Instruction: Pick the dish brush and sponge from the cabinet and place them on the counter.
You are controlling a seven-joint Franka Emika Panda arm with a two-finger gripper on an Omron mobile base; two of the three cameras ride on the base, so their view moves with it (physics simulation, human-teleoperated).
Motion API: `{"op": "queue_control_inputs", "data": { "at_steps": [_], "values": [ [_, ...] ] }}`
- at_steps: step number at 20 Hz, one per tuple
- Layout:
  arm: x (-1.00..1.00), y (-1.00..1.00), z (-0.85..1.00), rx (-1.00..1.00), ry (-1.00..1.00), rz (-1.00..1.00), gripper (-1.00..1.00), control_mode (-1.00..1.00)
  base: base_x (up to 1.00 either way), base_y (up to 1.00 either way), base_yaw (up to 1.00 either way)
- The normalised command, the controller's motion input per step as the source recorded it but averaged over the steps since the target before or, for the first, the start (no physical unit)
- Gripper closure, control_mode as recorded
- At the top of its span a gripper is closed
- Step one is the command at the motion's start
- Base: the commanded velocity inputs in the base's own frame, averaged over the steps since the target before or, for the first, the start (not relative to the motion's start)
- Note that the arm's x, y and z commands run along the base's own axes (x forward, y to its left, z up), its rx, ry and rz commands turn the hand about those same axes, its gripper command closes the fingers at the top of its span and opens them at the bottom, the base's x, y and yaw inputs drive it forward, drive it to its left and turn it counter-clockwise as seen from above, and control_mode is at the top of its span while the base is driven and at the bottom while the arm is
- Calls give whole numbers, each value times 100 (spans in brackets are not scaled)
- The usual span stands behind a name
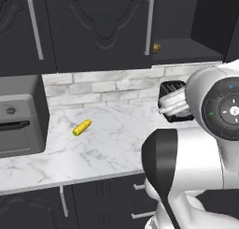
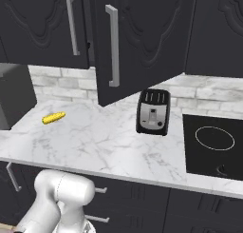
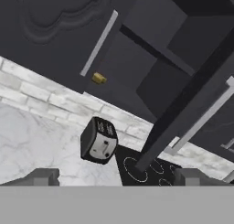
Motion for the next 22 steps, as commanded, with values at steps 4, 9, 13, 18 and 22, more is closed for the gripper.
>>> {"op": "queue_control_inputs", "data": {
  "at_steps": [4,9,13,18,22],
  "values": [
    [30,8,3,-14,2,-15,-100,-100,0,0,0],
    [38,-4,0,-22,9,-25,-100,-100,0,0,0],
    [31,-22,0,-16,21,-26,-100,-100,0,0,0],
    [47,-11,0,-14,21,-22,-100,-100,0,0,0],
    [52,-4,0,-12,9,-10,-100,-100,0,0,0]
  ]
}}
